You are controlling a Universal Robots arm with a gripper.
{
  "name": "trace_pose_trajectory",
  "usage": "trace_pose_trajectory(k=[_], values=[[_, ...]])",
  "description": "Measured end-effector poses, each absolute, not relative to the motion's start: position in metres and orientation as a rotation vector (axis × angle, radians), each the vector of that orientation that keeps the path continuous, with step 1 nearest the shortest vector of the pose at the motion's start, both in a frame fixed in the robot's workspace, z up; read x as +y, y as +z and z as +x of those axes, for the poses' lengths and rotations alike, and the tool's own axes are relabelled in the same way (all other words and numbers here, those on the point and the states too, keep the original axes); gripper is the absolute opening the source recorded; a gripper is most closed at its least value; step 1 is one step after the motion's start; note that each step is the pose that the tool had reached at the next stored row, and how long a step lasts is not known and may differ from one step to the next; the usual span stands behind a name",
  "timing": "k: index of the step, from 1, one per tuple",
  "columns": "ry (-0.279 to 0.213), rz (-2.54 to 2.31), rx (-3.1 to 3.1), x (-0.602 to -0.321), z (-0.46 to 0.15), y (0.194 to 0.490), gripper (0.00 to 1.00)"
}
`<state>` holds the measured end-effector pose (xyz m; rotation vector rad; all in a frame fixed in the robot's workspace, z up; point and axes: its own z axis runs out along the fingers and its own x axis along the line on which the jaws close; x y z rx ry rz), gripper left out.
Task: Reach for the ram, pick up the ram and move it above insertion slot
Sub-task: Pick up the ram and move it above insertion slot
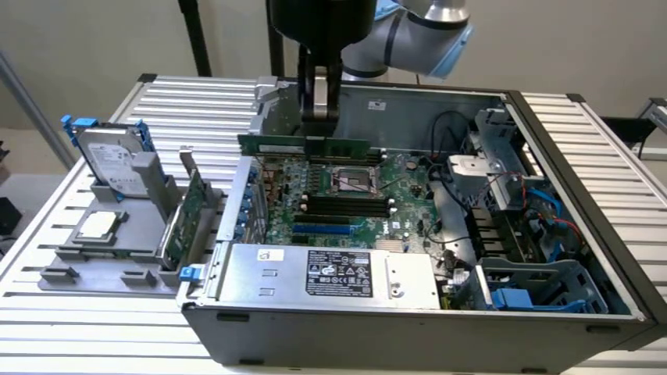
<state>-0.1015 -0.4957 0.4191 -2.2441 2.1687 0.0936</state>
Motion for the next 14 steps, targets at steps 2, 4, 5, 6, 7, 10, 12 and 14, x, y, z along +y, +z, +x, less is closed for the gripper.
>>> trace_pose_trajectory(k=[2, 4, 5, 6, 7, 10, 12, 14], values=[[0.093, -2.244, 2.169, -0.49, -0.097, 0.418, 0.14], [0.093, -2.244, 2.169, -0.484, -0.091, 0.416, 0.14], [0.093, -2.244, 2.169, -0.482, -0.089, 0.414, 0.14], [0.093, -2.244, 2.168, -0.48, -0.086, 0.413, 0.14], [0.092, -2.244, 2.168, -0.479, -0.085, 0.412, 0.14], [0.091, -2.243, 2.168, -0.476, -0.08, 0.408, 0.14], [0.089, -2.243, 2.167, -0.474, -0.076, 0.406, 0.14], [0.087, -2.242, 2.166, -0.472, -0.072, 0.404, 0.14]])
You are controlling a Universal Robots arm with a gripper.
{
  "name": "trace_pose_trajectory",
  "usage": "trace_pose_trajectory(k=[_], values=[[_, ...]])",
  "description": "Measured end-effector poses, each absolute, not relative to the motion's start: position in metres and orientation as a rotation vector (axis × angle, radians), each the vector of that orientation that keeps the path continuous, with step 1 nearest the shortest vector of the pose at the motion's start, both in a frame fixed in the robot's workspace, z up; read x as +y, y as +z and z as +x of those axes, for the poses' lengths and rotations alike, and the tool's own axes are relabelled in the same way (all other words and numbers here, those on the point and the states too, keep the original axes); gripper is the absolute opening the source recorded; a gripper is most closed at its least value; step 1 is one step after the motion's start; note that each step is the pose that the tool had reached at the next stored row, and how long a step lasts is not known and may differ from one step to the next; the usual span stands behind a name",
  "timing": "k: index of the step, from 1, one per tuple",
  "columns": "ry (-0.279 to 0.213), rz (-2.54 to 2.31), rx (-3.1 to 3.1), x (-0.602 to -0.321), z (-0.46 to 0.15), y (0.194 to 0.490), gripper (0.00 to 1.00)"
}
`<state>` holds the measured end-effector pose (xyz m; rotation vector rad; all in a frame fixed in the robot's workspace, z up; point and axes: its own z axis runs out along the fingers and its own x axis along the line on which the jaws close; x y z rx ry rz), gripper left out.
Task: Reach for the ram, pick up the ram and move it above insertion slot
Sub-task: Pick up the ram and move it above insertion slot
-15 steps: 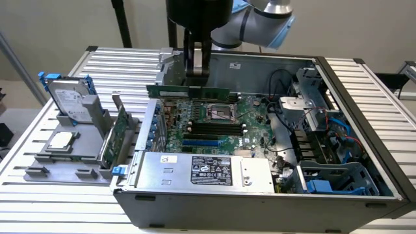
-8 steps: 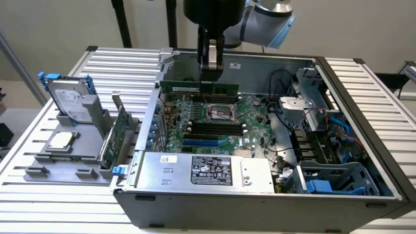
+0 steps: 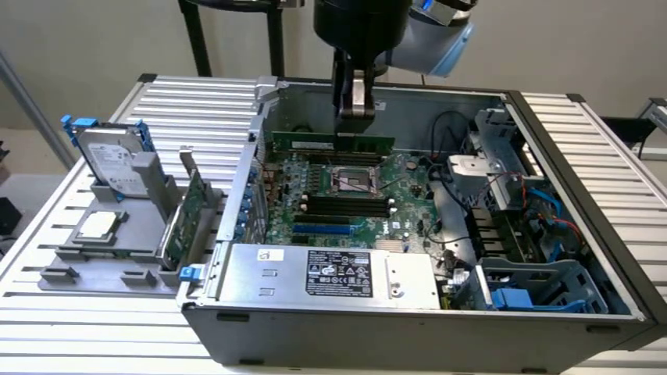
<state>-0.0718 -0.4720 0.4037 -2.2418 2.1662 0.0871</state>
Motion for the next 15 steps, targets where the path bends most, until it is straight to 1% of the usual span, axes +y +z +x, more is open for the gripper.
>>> trace_pose_trajectory(k=[15], values=[[0.074, -2.237, 2.16, -0.467, -0.048, 0.389, 0.14]])
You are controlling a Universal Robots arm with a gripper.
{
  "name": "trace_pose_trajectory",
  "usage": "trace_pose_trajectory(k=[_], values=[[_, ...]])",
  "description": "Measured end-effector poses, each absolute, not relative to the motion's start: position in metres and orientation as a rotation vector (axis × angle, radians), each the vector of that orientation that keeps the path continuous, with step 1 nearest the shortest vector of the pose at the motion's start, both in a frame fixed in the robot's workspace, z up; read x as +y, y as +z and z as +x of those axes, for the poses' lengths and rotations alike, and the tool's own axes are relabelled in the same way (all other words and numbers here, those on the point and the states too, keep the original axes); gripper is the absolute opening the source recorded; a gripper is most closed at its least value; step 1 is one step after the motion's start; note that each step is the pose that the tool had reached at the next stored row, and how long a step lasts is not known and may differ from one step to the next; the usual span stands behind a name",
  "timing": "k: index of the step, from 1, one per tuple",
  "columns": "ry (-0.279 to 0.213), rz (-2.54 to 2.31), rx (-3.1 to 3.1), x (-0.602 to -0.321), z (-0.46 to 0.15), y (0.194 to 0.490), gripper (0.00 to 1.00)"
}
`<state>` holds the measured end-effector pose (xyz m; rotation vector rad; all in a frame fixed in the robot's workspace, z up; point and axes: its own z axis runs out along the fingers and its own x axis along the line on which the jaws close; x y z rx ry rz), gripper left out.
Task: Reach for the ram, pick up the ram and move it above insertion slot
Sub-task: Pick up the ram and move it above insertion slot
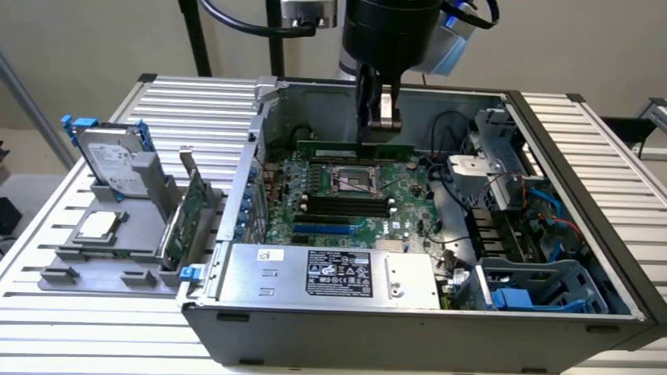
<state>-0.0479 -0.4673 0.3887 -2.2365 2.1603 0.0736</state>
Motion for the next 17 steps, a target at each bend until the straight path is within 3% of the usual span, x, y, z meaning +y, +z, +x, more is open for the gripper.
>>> trace_pose_trajectory(k=[17], values=[[0.074, -2.237, 2.161, -0.4673, -0.043, 0.386, 0.14]])
